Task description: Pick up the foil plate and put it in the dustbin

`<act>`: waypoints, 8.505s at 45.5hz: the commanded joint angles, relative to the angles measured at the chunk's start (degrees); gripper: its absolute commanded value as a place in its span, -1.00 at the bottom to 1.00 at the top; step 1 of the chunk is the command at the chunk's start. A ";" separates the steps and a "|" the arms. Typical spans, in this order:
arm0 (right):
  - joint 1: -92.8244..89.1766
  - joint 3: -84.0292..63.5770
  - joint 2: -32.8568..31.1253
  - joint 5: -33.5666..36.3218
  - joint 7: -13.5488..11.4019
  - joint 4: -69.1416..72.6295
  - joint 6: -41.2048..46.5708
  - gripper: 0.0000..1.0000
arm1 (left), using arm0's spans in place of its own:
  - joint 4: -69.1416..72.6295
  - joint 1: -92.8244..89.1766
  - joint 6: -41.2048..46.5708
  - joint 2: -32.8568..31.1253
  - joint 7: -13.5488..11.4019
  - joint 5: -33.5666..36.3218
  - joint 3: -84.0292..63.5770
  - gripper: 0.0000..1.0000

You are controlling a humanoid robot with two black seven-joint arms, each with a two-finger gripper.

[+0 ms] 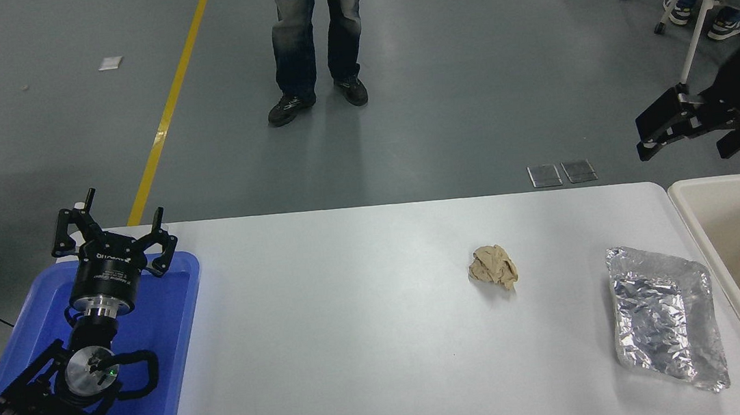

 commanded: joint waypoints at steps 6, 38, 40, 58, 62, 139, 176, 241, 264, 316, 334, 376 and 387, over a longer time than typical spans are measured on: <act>-1.19 1.05 0.00 0.03 0.09 -0.77 0.00 1.00 | 0.00 0.00 0.02 0.00 0.00 0.00 0.00 1.00; -1.62 -7.29 -0.70 1.34 0.09 -5.17 0.00 1.00 | 0.00 0.00 -0.07 0.00 0.00 0.09 0.00 1.00; -2.94 -7.03 -1.58 1.26 0.09 -5.17 0.00 1.00 | -0.09 0.00 -0.07 0.00 0.00 0.09 0.00 1.00; -16.38 -5.63 -4.83 -1.20 0.18 -5.61 -3.07 1.00 | 0.00 0.00 -0.07 0.00 0.00 0.09 0.00 1.00; -20.95 -4.05 -5.01 -1.29 0.18 -5.70 -7.37 1.00 | 0.00 0.00 -0.07 0.00 0.00 0.09 0.00 1.00; -68.95 24.08 -0.97 -1.29 0.79 -25.21 -38.32 0.68 | 0.00 0.00 -0.07 0.00 0.00 0.09 0.00 1.00; -69.21 24.08 -0.97 -5.16 0.97 -24.86 -38.85 -1.00 | 0.00 0.00 -0.07 0.00 0.00 0.09 0.00 1.00; -11.39 3.70 -17.05 -8.67 0.88 -16.16 -6.51 -1.00 | 0.00 0.00 -0.07 0.00 0.00 0.09 0.00 1.00; -9.01 2.37 -16.79 -9.12 0.88 -16.16 -5.36 -1.00 | 0.00 0.00 -0.07 0.00 0.00 0.09 0.00 1.00; -76.32 22.58 0.26 5.29 -2.64 -60.97 -47.90 -1.00 | 0.00 0.00 -0.07 0.00 0.00 0.09 0.00 1.00; -85.73 26.19 6.06 11.45 -4.13 -65.20 -52.56 -1.00 | 0.00 0.00 -0.07 0.00 0.00 0.09 0.00 1.00; -87.85 27.51 6.33 12.95 -3.87 -64.68 -54.06 1.00 | 0.00 0.00 -0.07 0.00 0.00 0.09 0.00 1.00; -83.81 27.42 6.06 12.95 -3.78 -63.71 -53.44 1.00 | 0.00 0.00 -0.07 0.00 0.00 0.09 0.00 1.00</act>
